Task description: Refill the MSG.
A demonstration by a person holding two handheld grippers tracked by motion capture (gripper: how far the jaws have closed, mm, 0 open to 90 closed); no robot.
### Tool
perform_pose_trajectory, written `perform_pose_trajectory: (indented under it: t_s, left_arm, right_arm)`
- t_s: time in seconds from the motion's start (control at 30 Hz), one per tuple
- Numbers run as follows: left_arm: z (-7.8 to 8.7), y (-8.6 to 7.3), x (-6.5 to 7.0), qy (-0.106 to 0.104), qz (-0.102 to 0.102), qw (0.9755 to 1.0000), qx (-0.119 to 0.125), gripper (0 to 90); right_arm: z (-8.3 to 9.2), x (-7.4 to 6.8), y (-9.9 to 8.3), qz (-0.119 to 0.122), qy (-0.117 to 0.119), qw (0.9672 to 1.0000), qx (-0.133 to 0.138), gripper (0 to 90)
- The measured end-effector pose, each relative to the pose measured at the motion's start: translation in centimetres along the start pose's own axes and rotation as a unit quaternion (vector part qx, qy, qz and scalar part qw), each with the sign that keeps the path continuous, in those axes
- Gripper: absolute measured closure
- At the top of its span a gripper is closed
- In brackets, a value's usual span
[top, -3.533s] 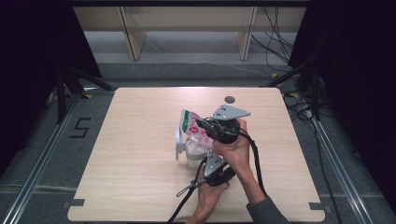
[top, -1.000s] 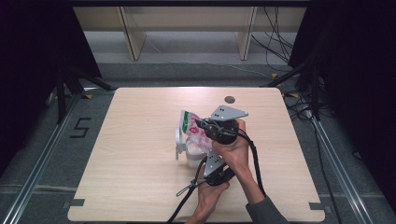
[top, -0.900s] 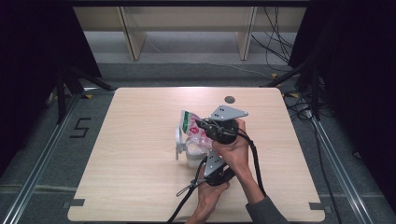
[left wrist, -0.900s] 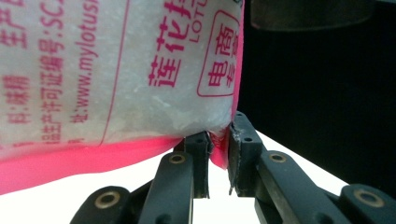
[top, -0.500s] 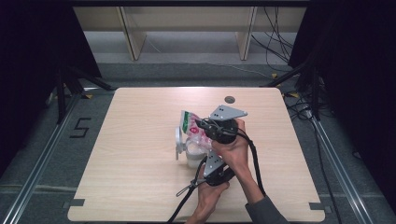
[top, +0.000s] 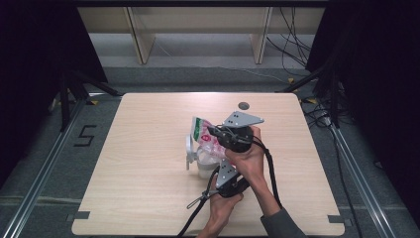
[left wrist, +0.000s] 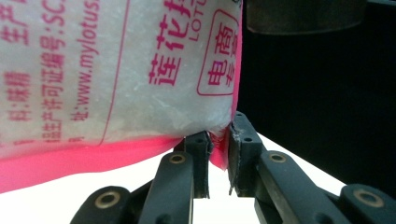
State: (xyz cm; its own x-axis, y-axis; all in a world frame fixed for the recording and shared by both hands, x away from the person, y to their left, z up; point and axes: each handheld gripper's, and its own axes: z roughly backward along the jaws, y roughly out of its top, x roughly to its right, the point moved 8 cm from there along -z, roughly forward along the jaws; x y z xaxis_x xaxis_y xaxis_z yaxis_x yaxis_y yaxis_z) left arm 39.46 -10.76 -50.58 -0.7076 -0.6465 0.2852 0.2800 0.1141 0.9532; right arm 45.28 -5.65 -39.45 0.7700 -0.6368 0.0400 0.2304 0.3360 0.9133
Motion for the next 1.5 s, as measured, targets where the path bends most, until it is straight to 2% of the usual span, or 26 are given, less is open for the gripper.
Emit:
perform_pose_trajectory:
  t_s: [0.17,0.2,0.27,0.3,0.37,0.43,0.5,0.6,0.67,0.77,0.8,0.83,0.93,1.23,1.27,1.37,1.43,1.47,1.5]
  left_arm:
    - [0.02,-0.02,0.03,0.0,-0.002,1.0,-0.001,79.6]
    - [-0.1,0.05,0.1,-0.008,-0.001,0.9999,0.007,79.6]
    - [0.01,-0.02,0.01,0.001,-0.002,1.0,-0.001,79.6]
    - [0.01,-0.02,0.01,0.001,-0.002,1.0,-0.001,79.6]
    - [-0.1,0.0,0.06,-0.006,-0.002,1.0,0.005,79.6]
    - [-0.03,-0.02,-0.02,0.0,-0.001,1.0,0.001,79.6]
    - [-0.11,0.03,0.03,-0.004,0.003,1.0,0.006,79.6]
    - [-0.09,0.02,0.01,-0.007,0.002,1.0,0.006,79.6]
    - [-0.08,0.03,0.01,-0.005,0.002,1.0,0.006,79.6]
    - [-0.04,-0.04,0.02,-0.001,0.002,1.0,0.001,79.6]
    - [-0.16,-0.04,0.07,-0.009,0.003,0.9999,0.004,79.6]
    - [-0.06,-0.13,-0.01,-0.001,0.0,1.0,-0.003,79.6]
    - [-0.16,-0.05,-0.02,-0.007,0.002,1.0,0.005,79.6]
    - [-0.14,-0.01,-0.04,-0.008,0.001,1.0,0.005,79.6]
    - [-0.14,0.02,-0.03,-0.008,0.002,0.9999,0.006,79.6]
    - [-0.14,-0.05,-0.03,-0.008,0.002,1.0,0.005,79.6]
    - [-0.14,-0.04,-0.04,-0.008,0.002,1.0,0.004,79.6]
    - [-0.11,-0.01,-0.01,-0.007,0.001,1.0,0.005,79.6]
    - [-0.07,0.01,-0.01,-0.004,0.002,1.0,0.006,79.6]
  right_arm:
    - [0.04,0.03,0.0,-0.004,-0.005,1.0,0.001,90.0]
    - [0.01,-0.07,0.0,-0.005,0.002,1.0,0.001,90.0]
    - [0.05,0.08,0.07,-0.004,-0.009,0.9999,0.004,90.0]
    - [0.02,-0.08,0.05,-0.006,0.001,1.0,0.003,90.0]
    - [0.07,0.02,-0.03,-0.003,-0.005,1.0,-0.001,90.0]
    - [0.01,0.07,0.14,0.004,-0.007,0.9999,0.007,90.0]
    - [0.07,0.14,0.15,0.014,-0.005,0.9999,0.004,90.0]
    - [-0.13,0.01,0.06,0.01,-0.005,0.9999,0.003,90.0]
    - [0.0,-0.13,-0.01,0.003,0.003,1.0,-0.003,90.0]
    - [0.09,0.07,0.19,0.007,-0.003,0.9999,0.006,90.0]
    - [0.1,0.17,0.07,0.002,-0.009,1.0,0.003,90.0]
    - [0.01,0.13,-0.03,0.007,-0.004,1.0,0.0,90.0]
    - [-0.14,-0.02,-0.09,0.001,0.004,1.0,-0.001,90.0]
    - [-0.07,-0.05,-0.05,0.006,0.0,1.0,-0.003,90.0]
    - [-0.1,-0.06,0.09,0.007,-0.001,1.0,0.005,90.0]
    - [-0.26,0.05,0.01,0.013,-0.01,0.9999,0.005,90.0]
    - [-0.23,-0.08,-0.21,0.006,0.0,1.0,-0.007,90.0]
    - [-0.22,-0.14,-0.14,0.005,0.005,1.0,-0.004,90.0]
    - [-0.13,-0.1,-0.05,0.004,0.0,1.0,-0.001,90.0]
